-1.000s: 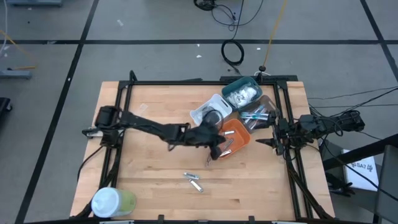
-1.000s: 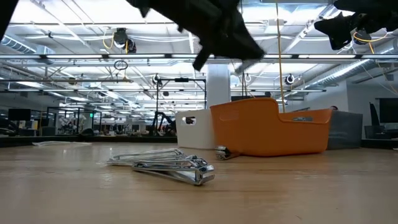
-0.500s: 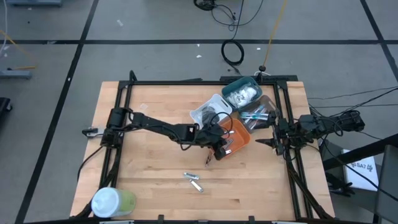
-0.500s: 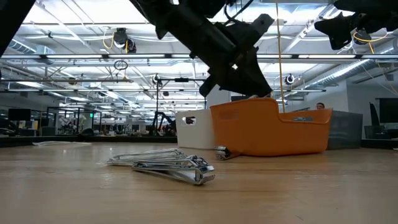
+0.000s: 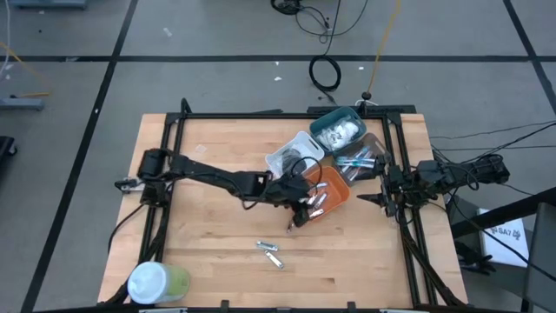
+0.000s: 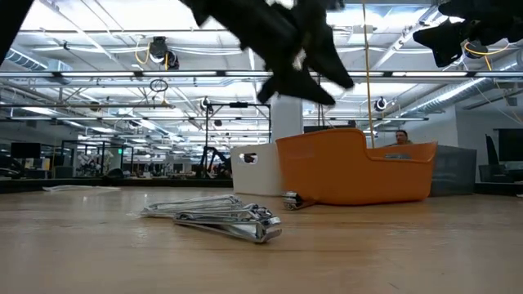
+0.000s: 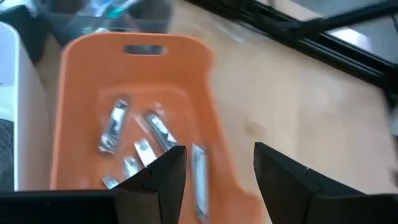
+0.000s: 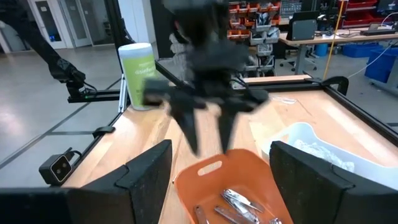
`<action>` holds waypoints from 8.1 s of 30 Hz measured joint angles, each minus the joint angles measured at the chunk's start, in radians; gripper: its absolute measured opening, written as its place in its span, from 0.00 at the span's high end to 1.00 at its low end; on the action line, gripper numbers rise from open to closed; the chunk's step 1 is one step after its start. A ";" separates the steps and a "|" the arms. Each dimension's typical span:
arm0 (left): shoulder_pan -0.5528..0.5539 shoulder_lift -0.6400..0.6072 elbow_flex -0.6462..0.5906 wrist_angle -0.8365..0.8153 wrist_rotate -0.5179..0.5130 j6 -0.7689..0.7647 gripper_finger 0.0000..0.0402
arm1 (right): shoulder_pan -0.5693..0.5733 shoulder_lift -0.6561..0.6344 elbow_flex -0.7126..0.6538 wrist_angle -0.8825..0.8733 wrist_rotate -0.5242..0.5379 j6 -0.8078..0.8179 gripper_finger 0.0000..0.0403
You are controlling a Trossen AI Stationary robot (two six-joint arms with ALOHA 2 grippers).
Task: Pick & Place Travel size toiletries
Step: Put the silver nail cutter into the orange bin
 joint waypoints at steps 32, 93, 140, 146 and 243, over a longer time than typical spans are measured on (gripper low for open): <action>-0.183 0.118 0.000 -0.289 -0.200 -0.487 0.54 | 0.000 0.000 0.000 0.002 0.023 0.000 0.36; -0.178 0.177 0.000 -0.471 -0.147 -0.397 0.91 | 0.000 0.000 0.000 -0.002 0.023 0.000 0.36; -0.023 0.009 -0.001 -0.117 -0.144 -0.105 0.71 | -0.001 0.017 0.000 -0.012 0.046 -0.003 0.36; -0.023 0.009 -0.001 -0.129 -0.130 -0.075 0.67 | -0.001 0.018 0.000 -0.012 0.046 -0.002 0.36; -0.095 -0.043 -0.113 0.477 -0.044 0.540 0.90 | 0.000 0.018 0.000 -0.005 0.045 0.000 0.36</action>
